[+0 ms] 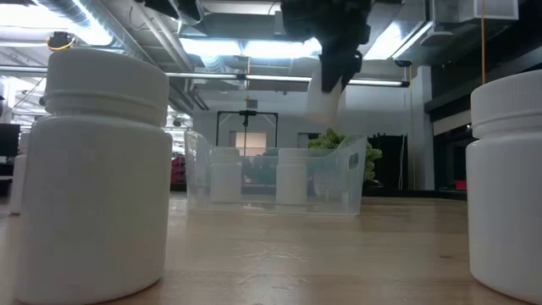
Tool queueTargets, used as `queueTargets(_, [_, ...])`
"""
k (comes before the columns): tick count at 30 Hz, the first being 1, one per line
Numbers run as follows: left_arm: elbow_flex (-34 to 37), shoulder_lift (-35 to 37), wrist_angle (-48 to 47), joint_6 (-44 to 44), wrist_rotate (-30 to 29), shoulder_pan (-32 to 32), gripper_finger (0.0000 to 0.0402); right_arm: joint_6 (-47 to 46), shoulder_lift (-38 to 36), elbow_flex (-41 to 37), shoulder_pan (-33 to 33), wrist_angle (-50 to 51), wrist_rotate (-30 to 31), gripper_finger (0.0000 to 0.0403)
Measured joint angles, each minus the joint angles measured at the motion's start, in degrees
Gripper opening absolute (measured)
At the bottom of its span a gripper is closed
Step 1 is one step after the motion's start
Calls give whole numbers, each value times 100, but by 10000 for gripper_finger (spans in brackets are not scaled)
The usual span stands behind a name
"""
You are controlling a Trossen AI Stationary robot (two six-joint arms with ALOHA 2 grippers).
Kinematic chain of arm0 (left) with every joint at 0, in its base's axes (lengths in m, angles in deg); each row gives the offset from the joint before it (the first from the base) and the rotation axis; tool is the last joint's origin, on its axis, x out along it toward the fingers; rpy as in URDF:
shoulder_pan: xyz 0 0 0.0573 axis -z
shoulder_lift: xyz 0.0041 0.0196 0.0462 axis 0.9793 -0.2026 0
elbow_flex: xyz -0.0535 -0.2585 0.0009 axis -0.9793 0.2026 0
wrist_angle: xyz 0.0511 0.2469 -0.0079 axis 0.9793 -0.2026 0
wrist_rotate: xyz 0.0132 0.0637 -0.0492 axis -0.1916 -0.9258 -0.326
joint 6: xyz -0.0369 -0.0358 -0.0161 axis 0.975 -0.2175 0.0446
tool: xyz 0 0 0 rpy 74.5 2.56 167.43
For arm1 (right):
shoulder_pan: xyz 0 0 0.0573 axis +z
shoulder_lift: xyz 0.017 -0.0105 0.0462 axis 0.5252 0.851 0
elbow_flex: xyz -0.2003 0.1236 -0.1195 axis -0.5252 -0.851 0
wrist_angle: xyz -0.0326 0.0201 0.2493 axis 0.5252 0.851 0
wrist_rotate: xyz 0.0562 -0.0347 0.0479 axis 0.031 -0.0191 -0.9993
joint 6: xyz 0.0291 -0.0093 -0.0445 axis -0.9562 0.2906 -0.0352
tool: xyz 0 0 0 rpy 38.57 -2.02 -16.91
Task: Pick and place pill bottles into a basket
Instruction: Put the white pill bottle into the transparent bin
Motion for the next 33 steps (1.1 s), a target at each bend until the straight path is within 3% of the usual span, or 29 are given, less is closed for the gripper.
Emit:
queueTargets(12, [0,0,0,-366,253,0,338,-492,381,16,340,1,-199,169])
queueTargets(33, [0,13,-4,-455,455,0,338,-182,1253,7,280,-358,-238,169])
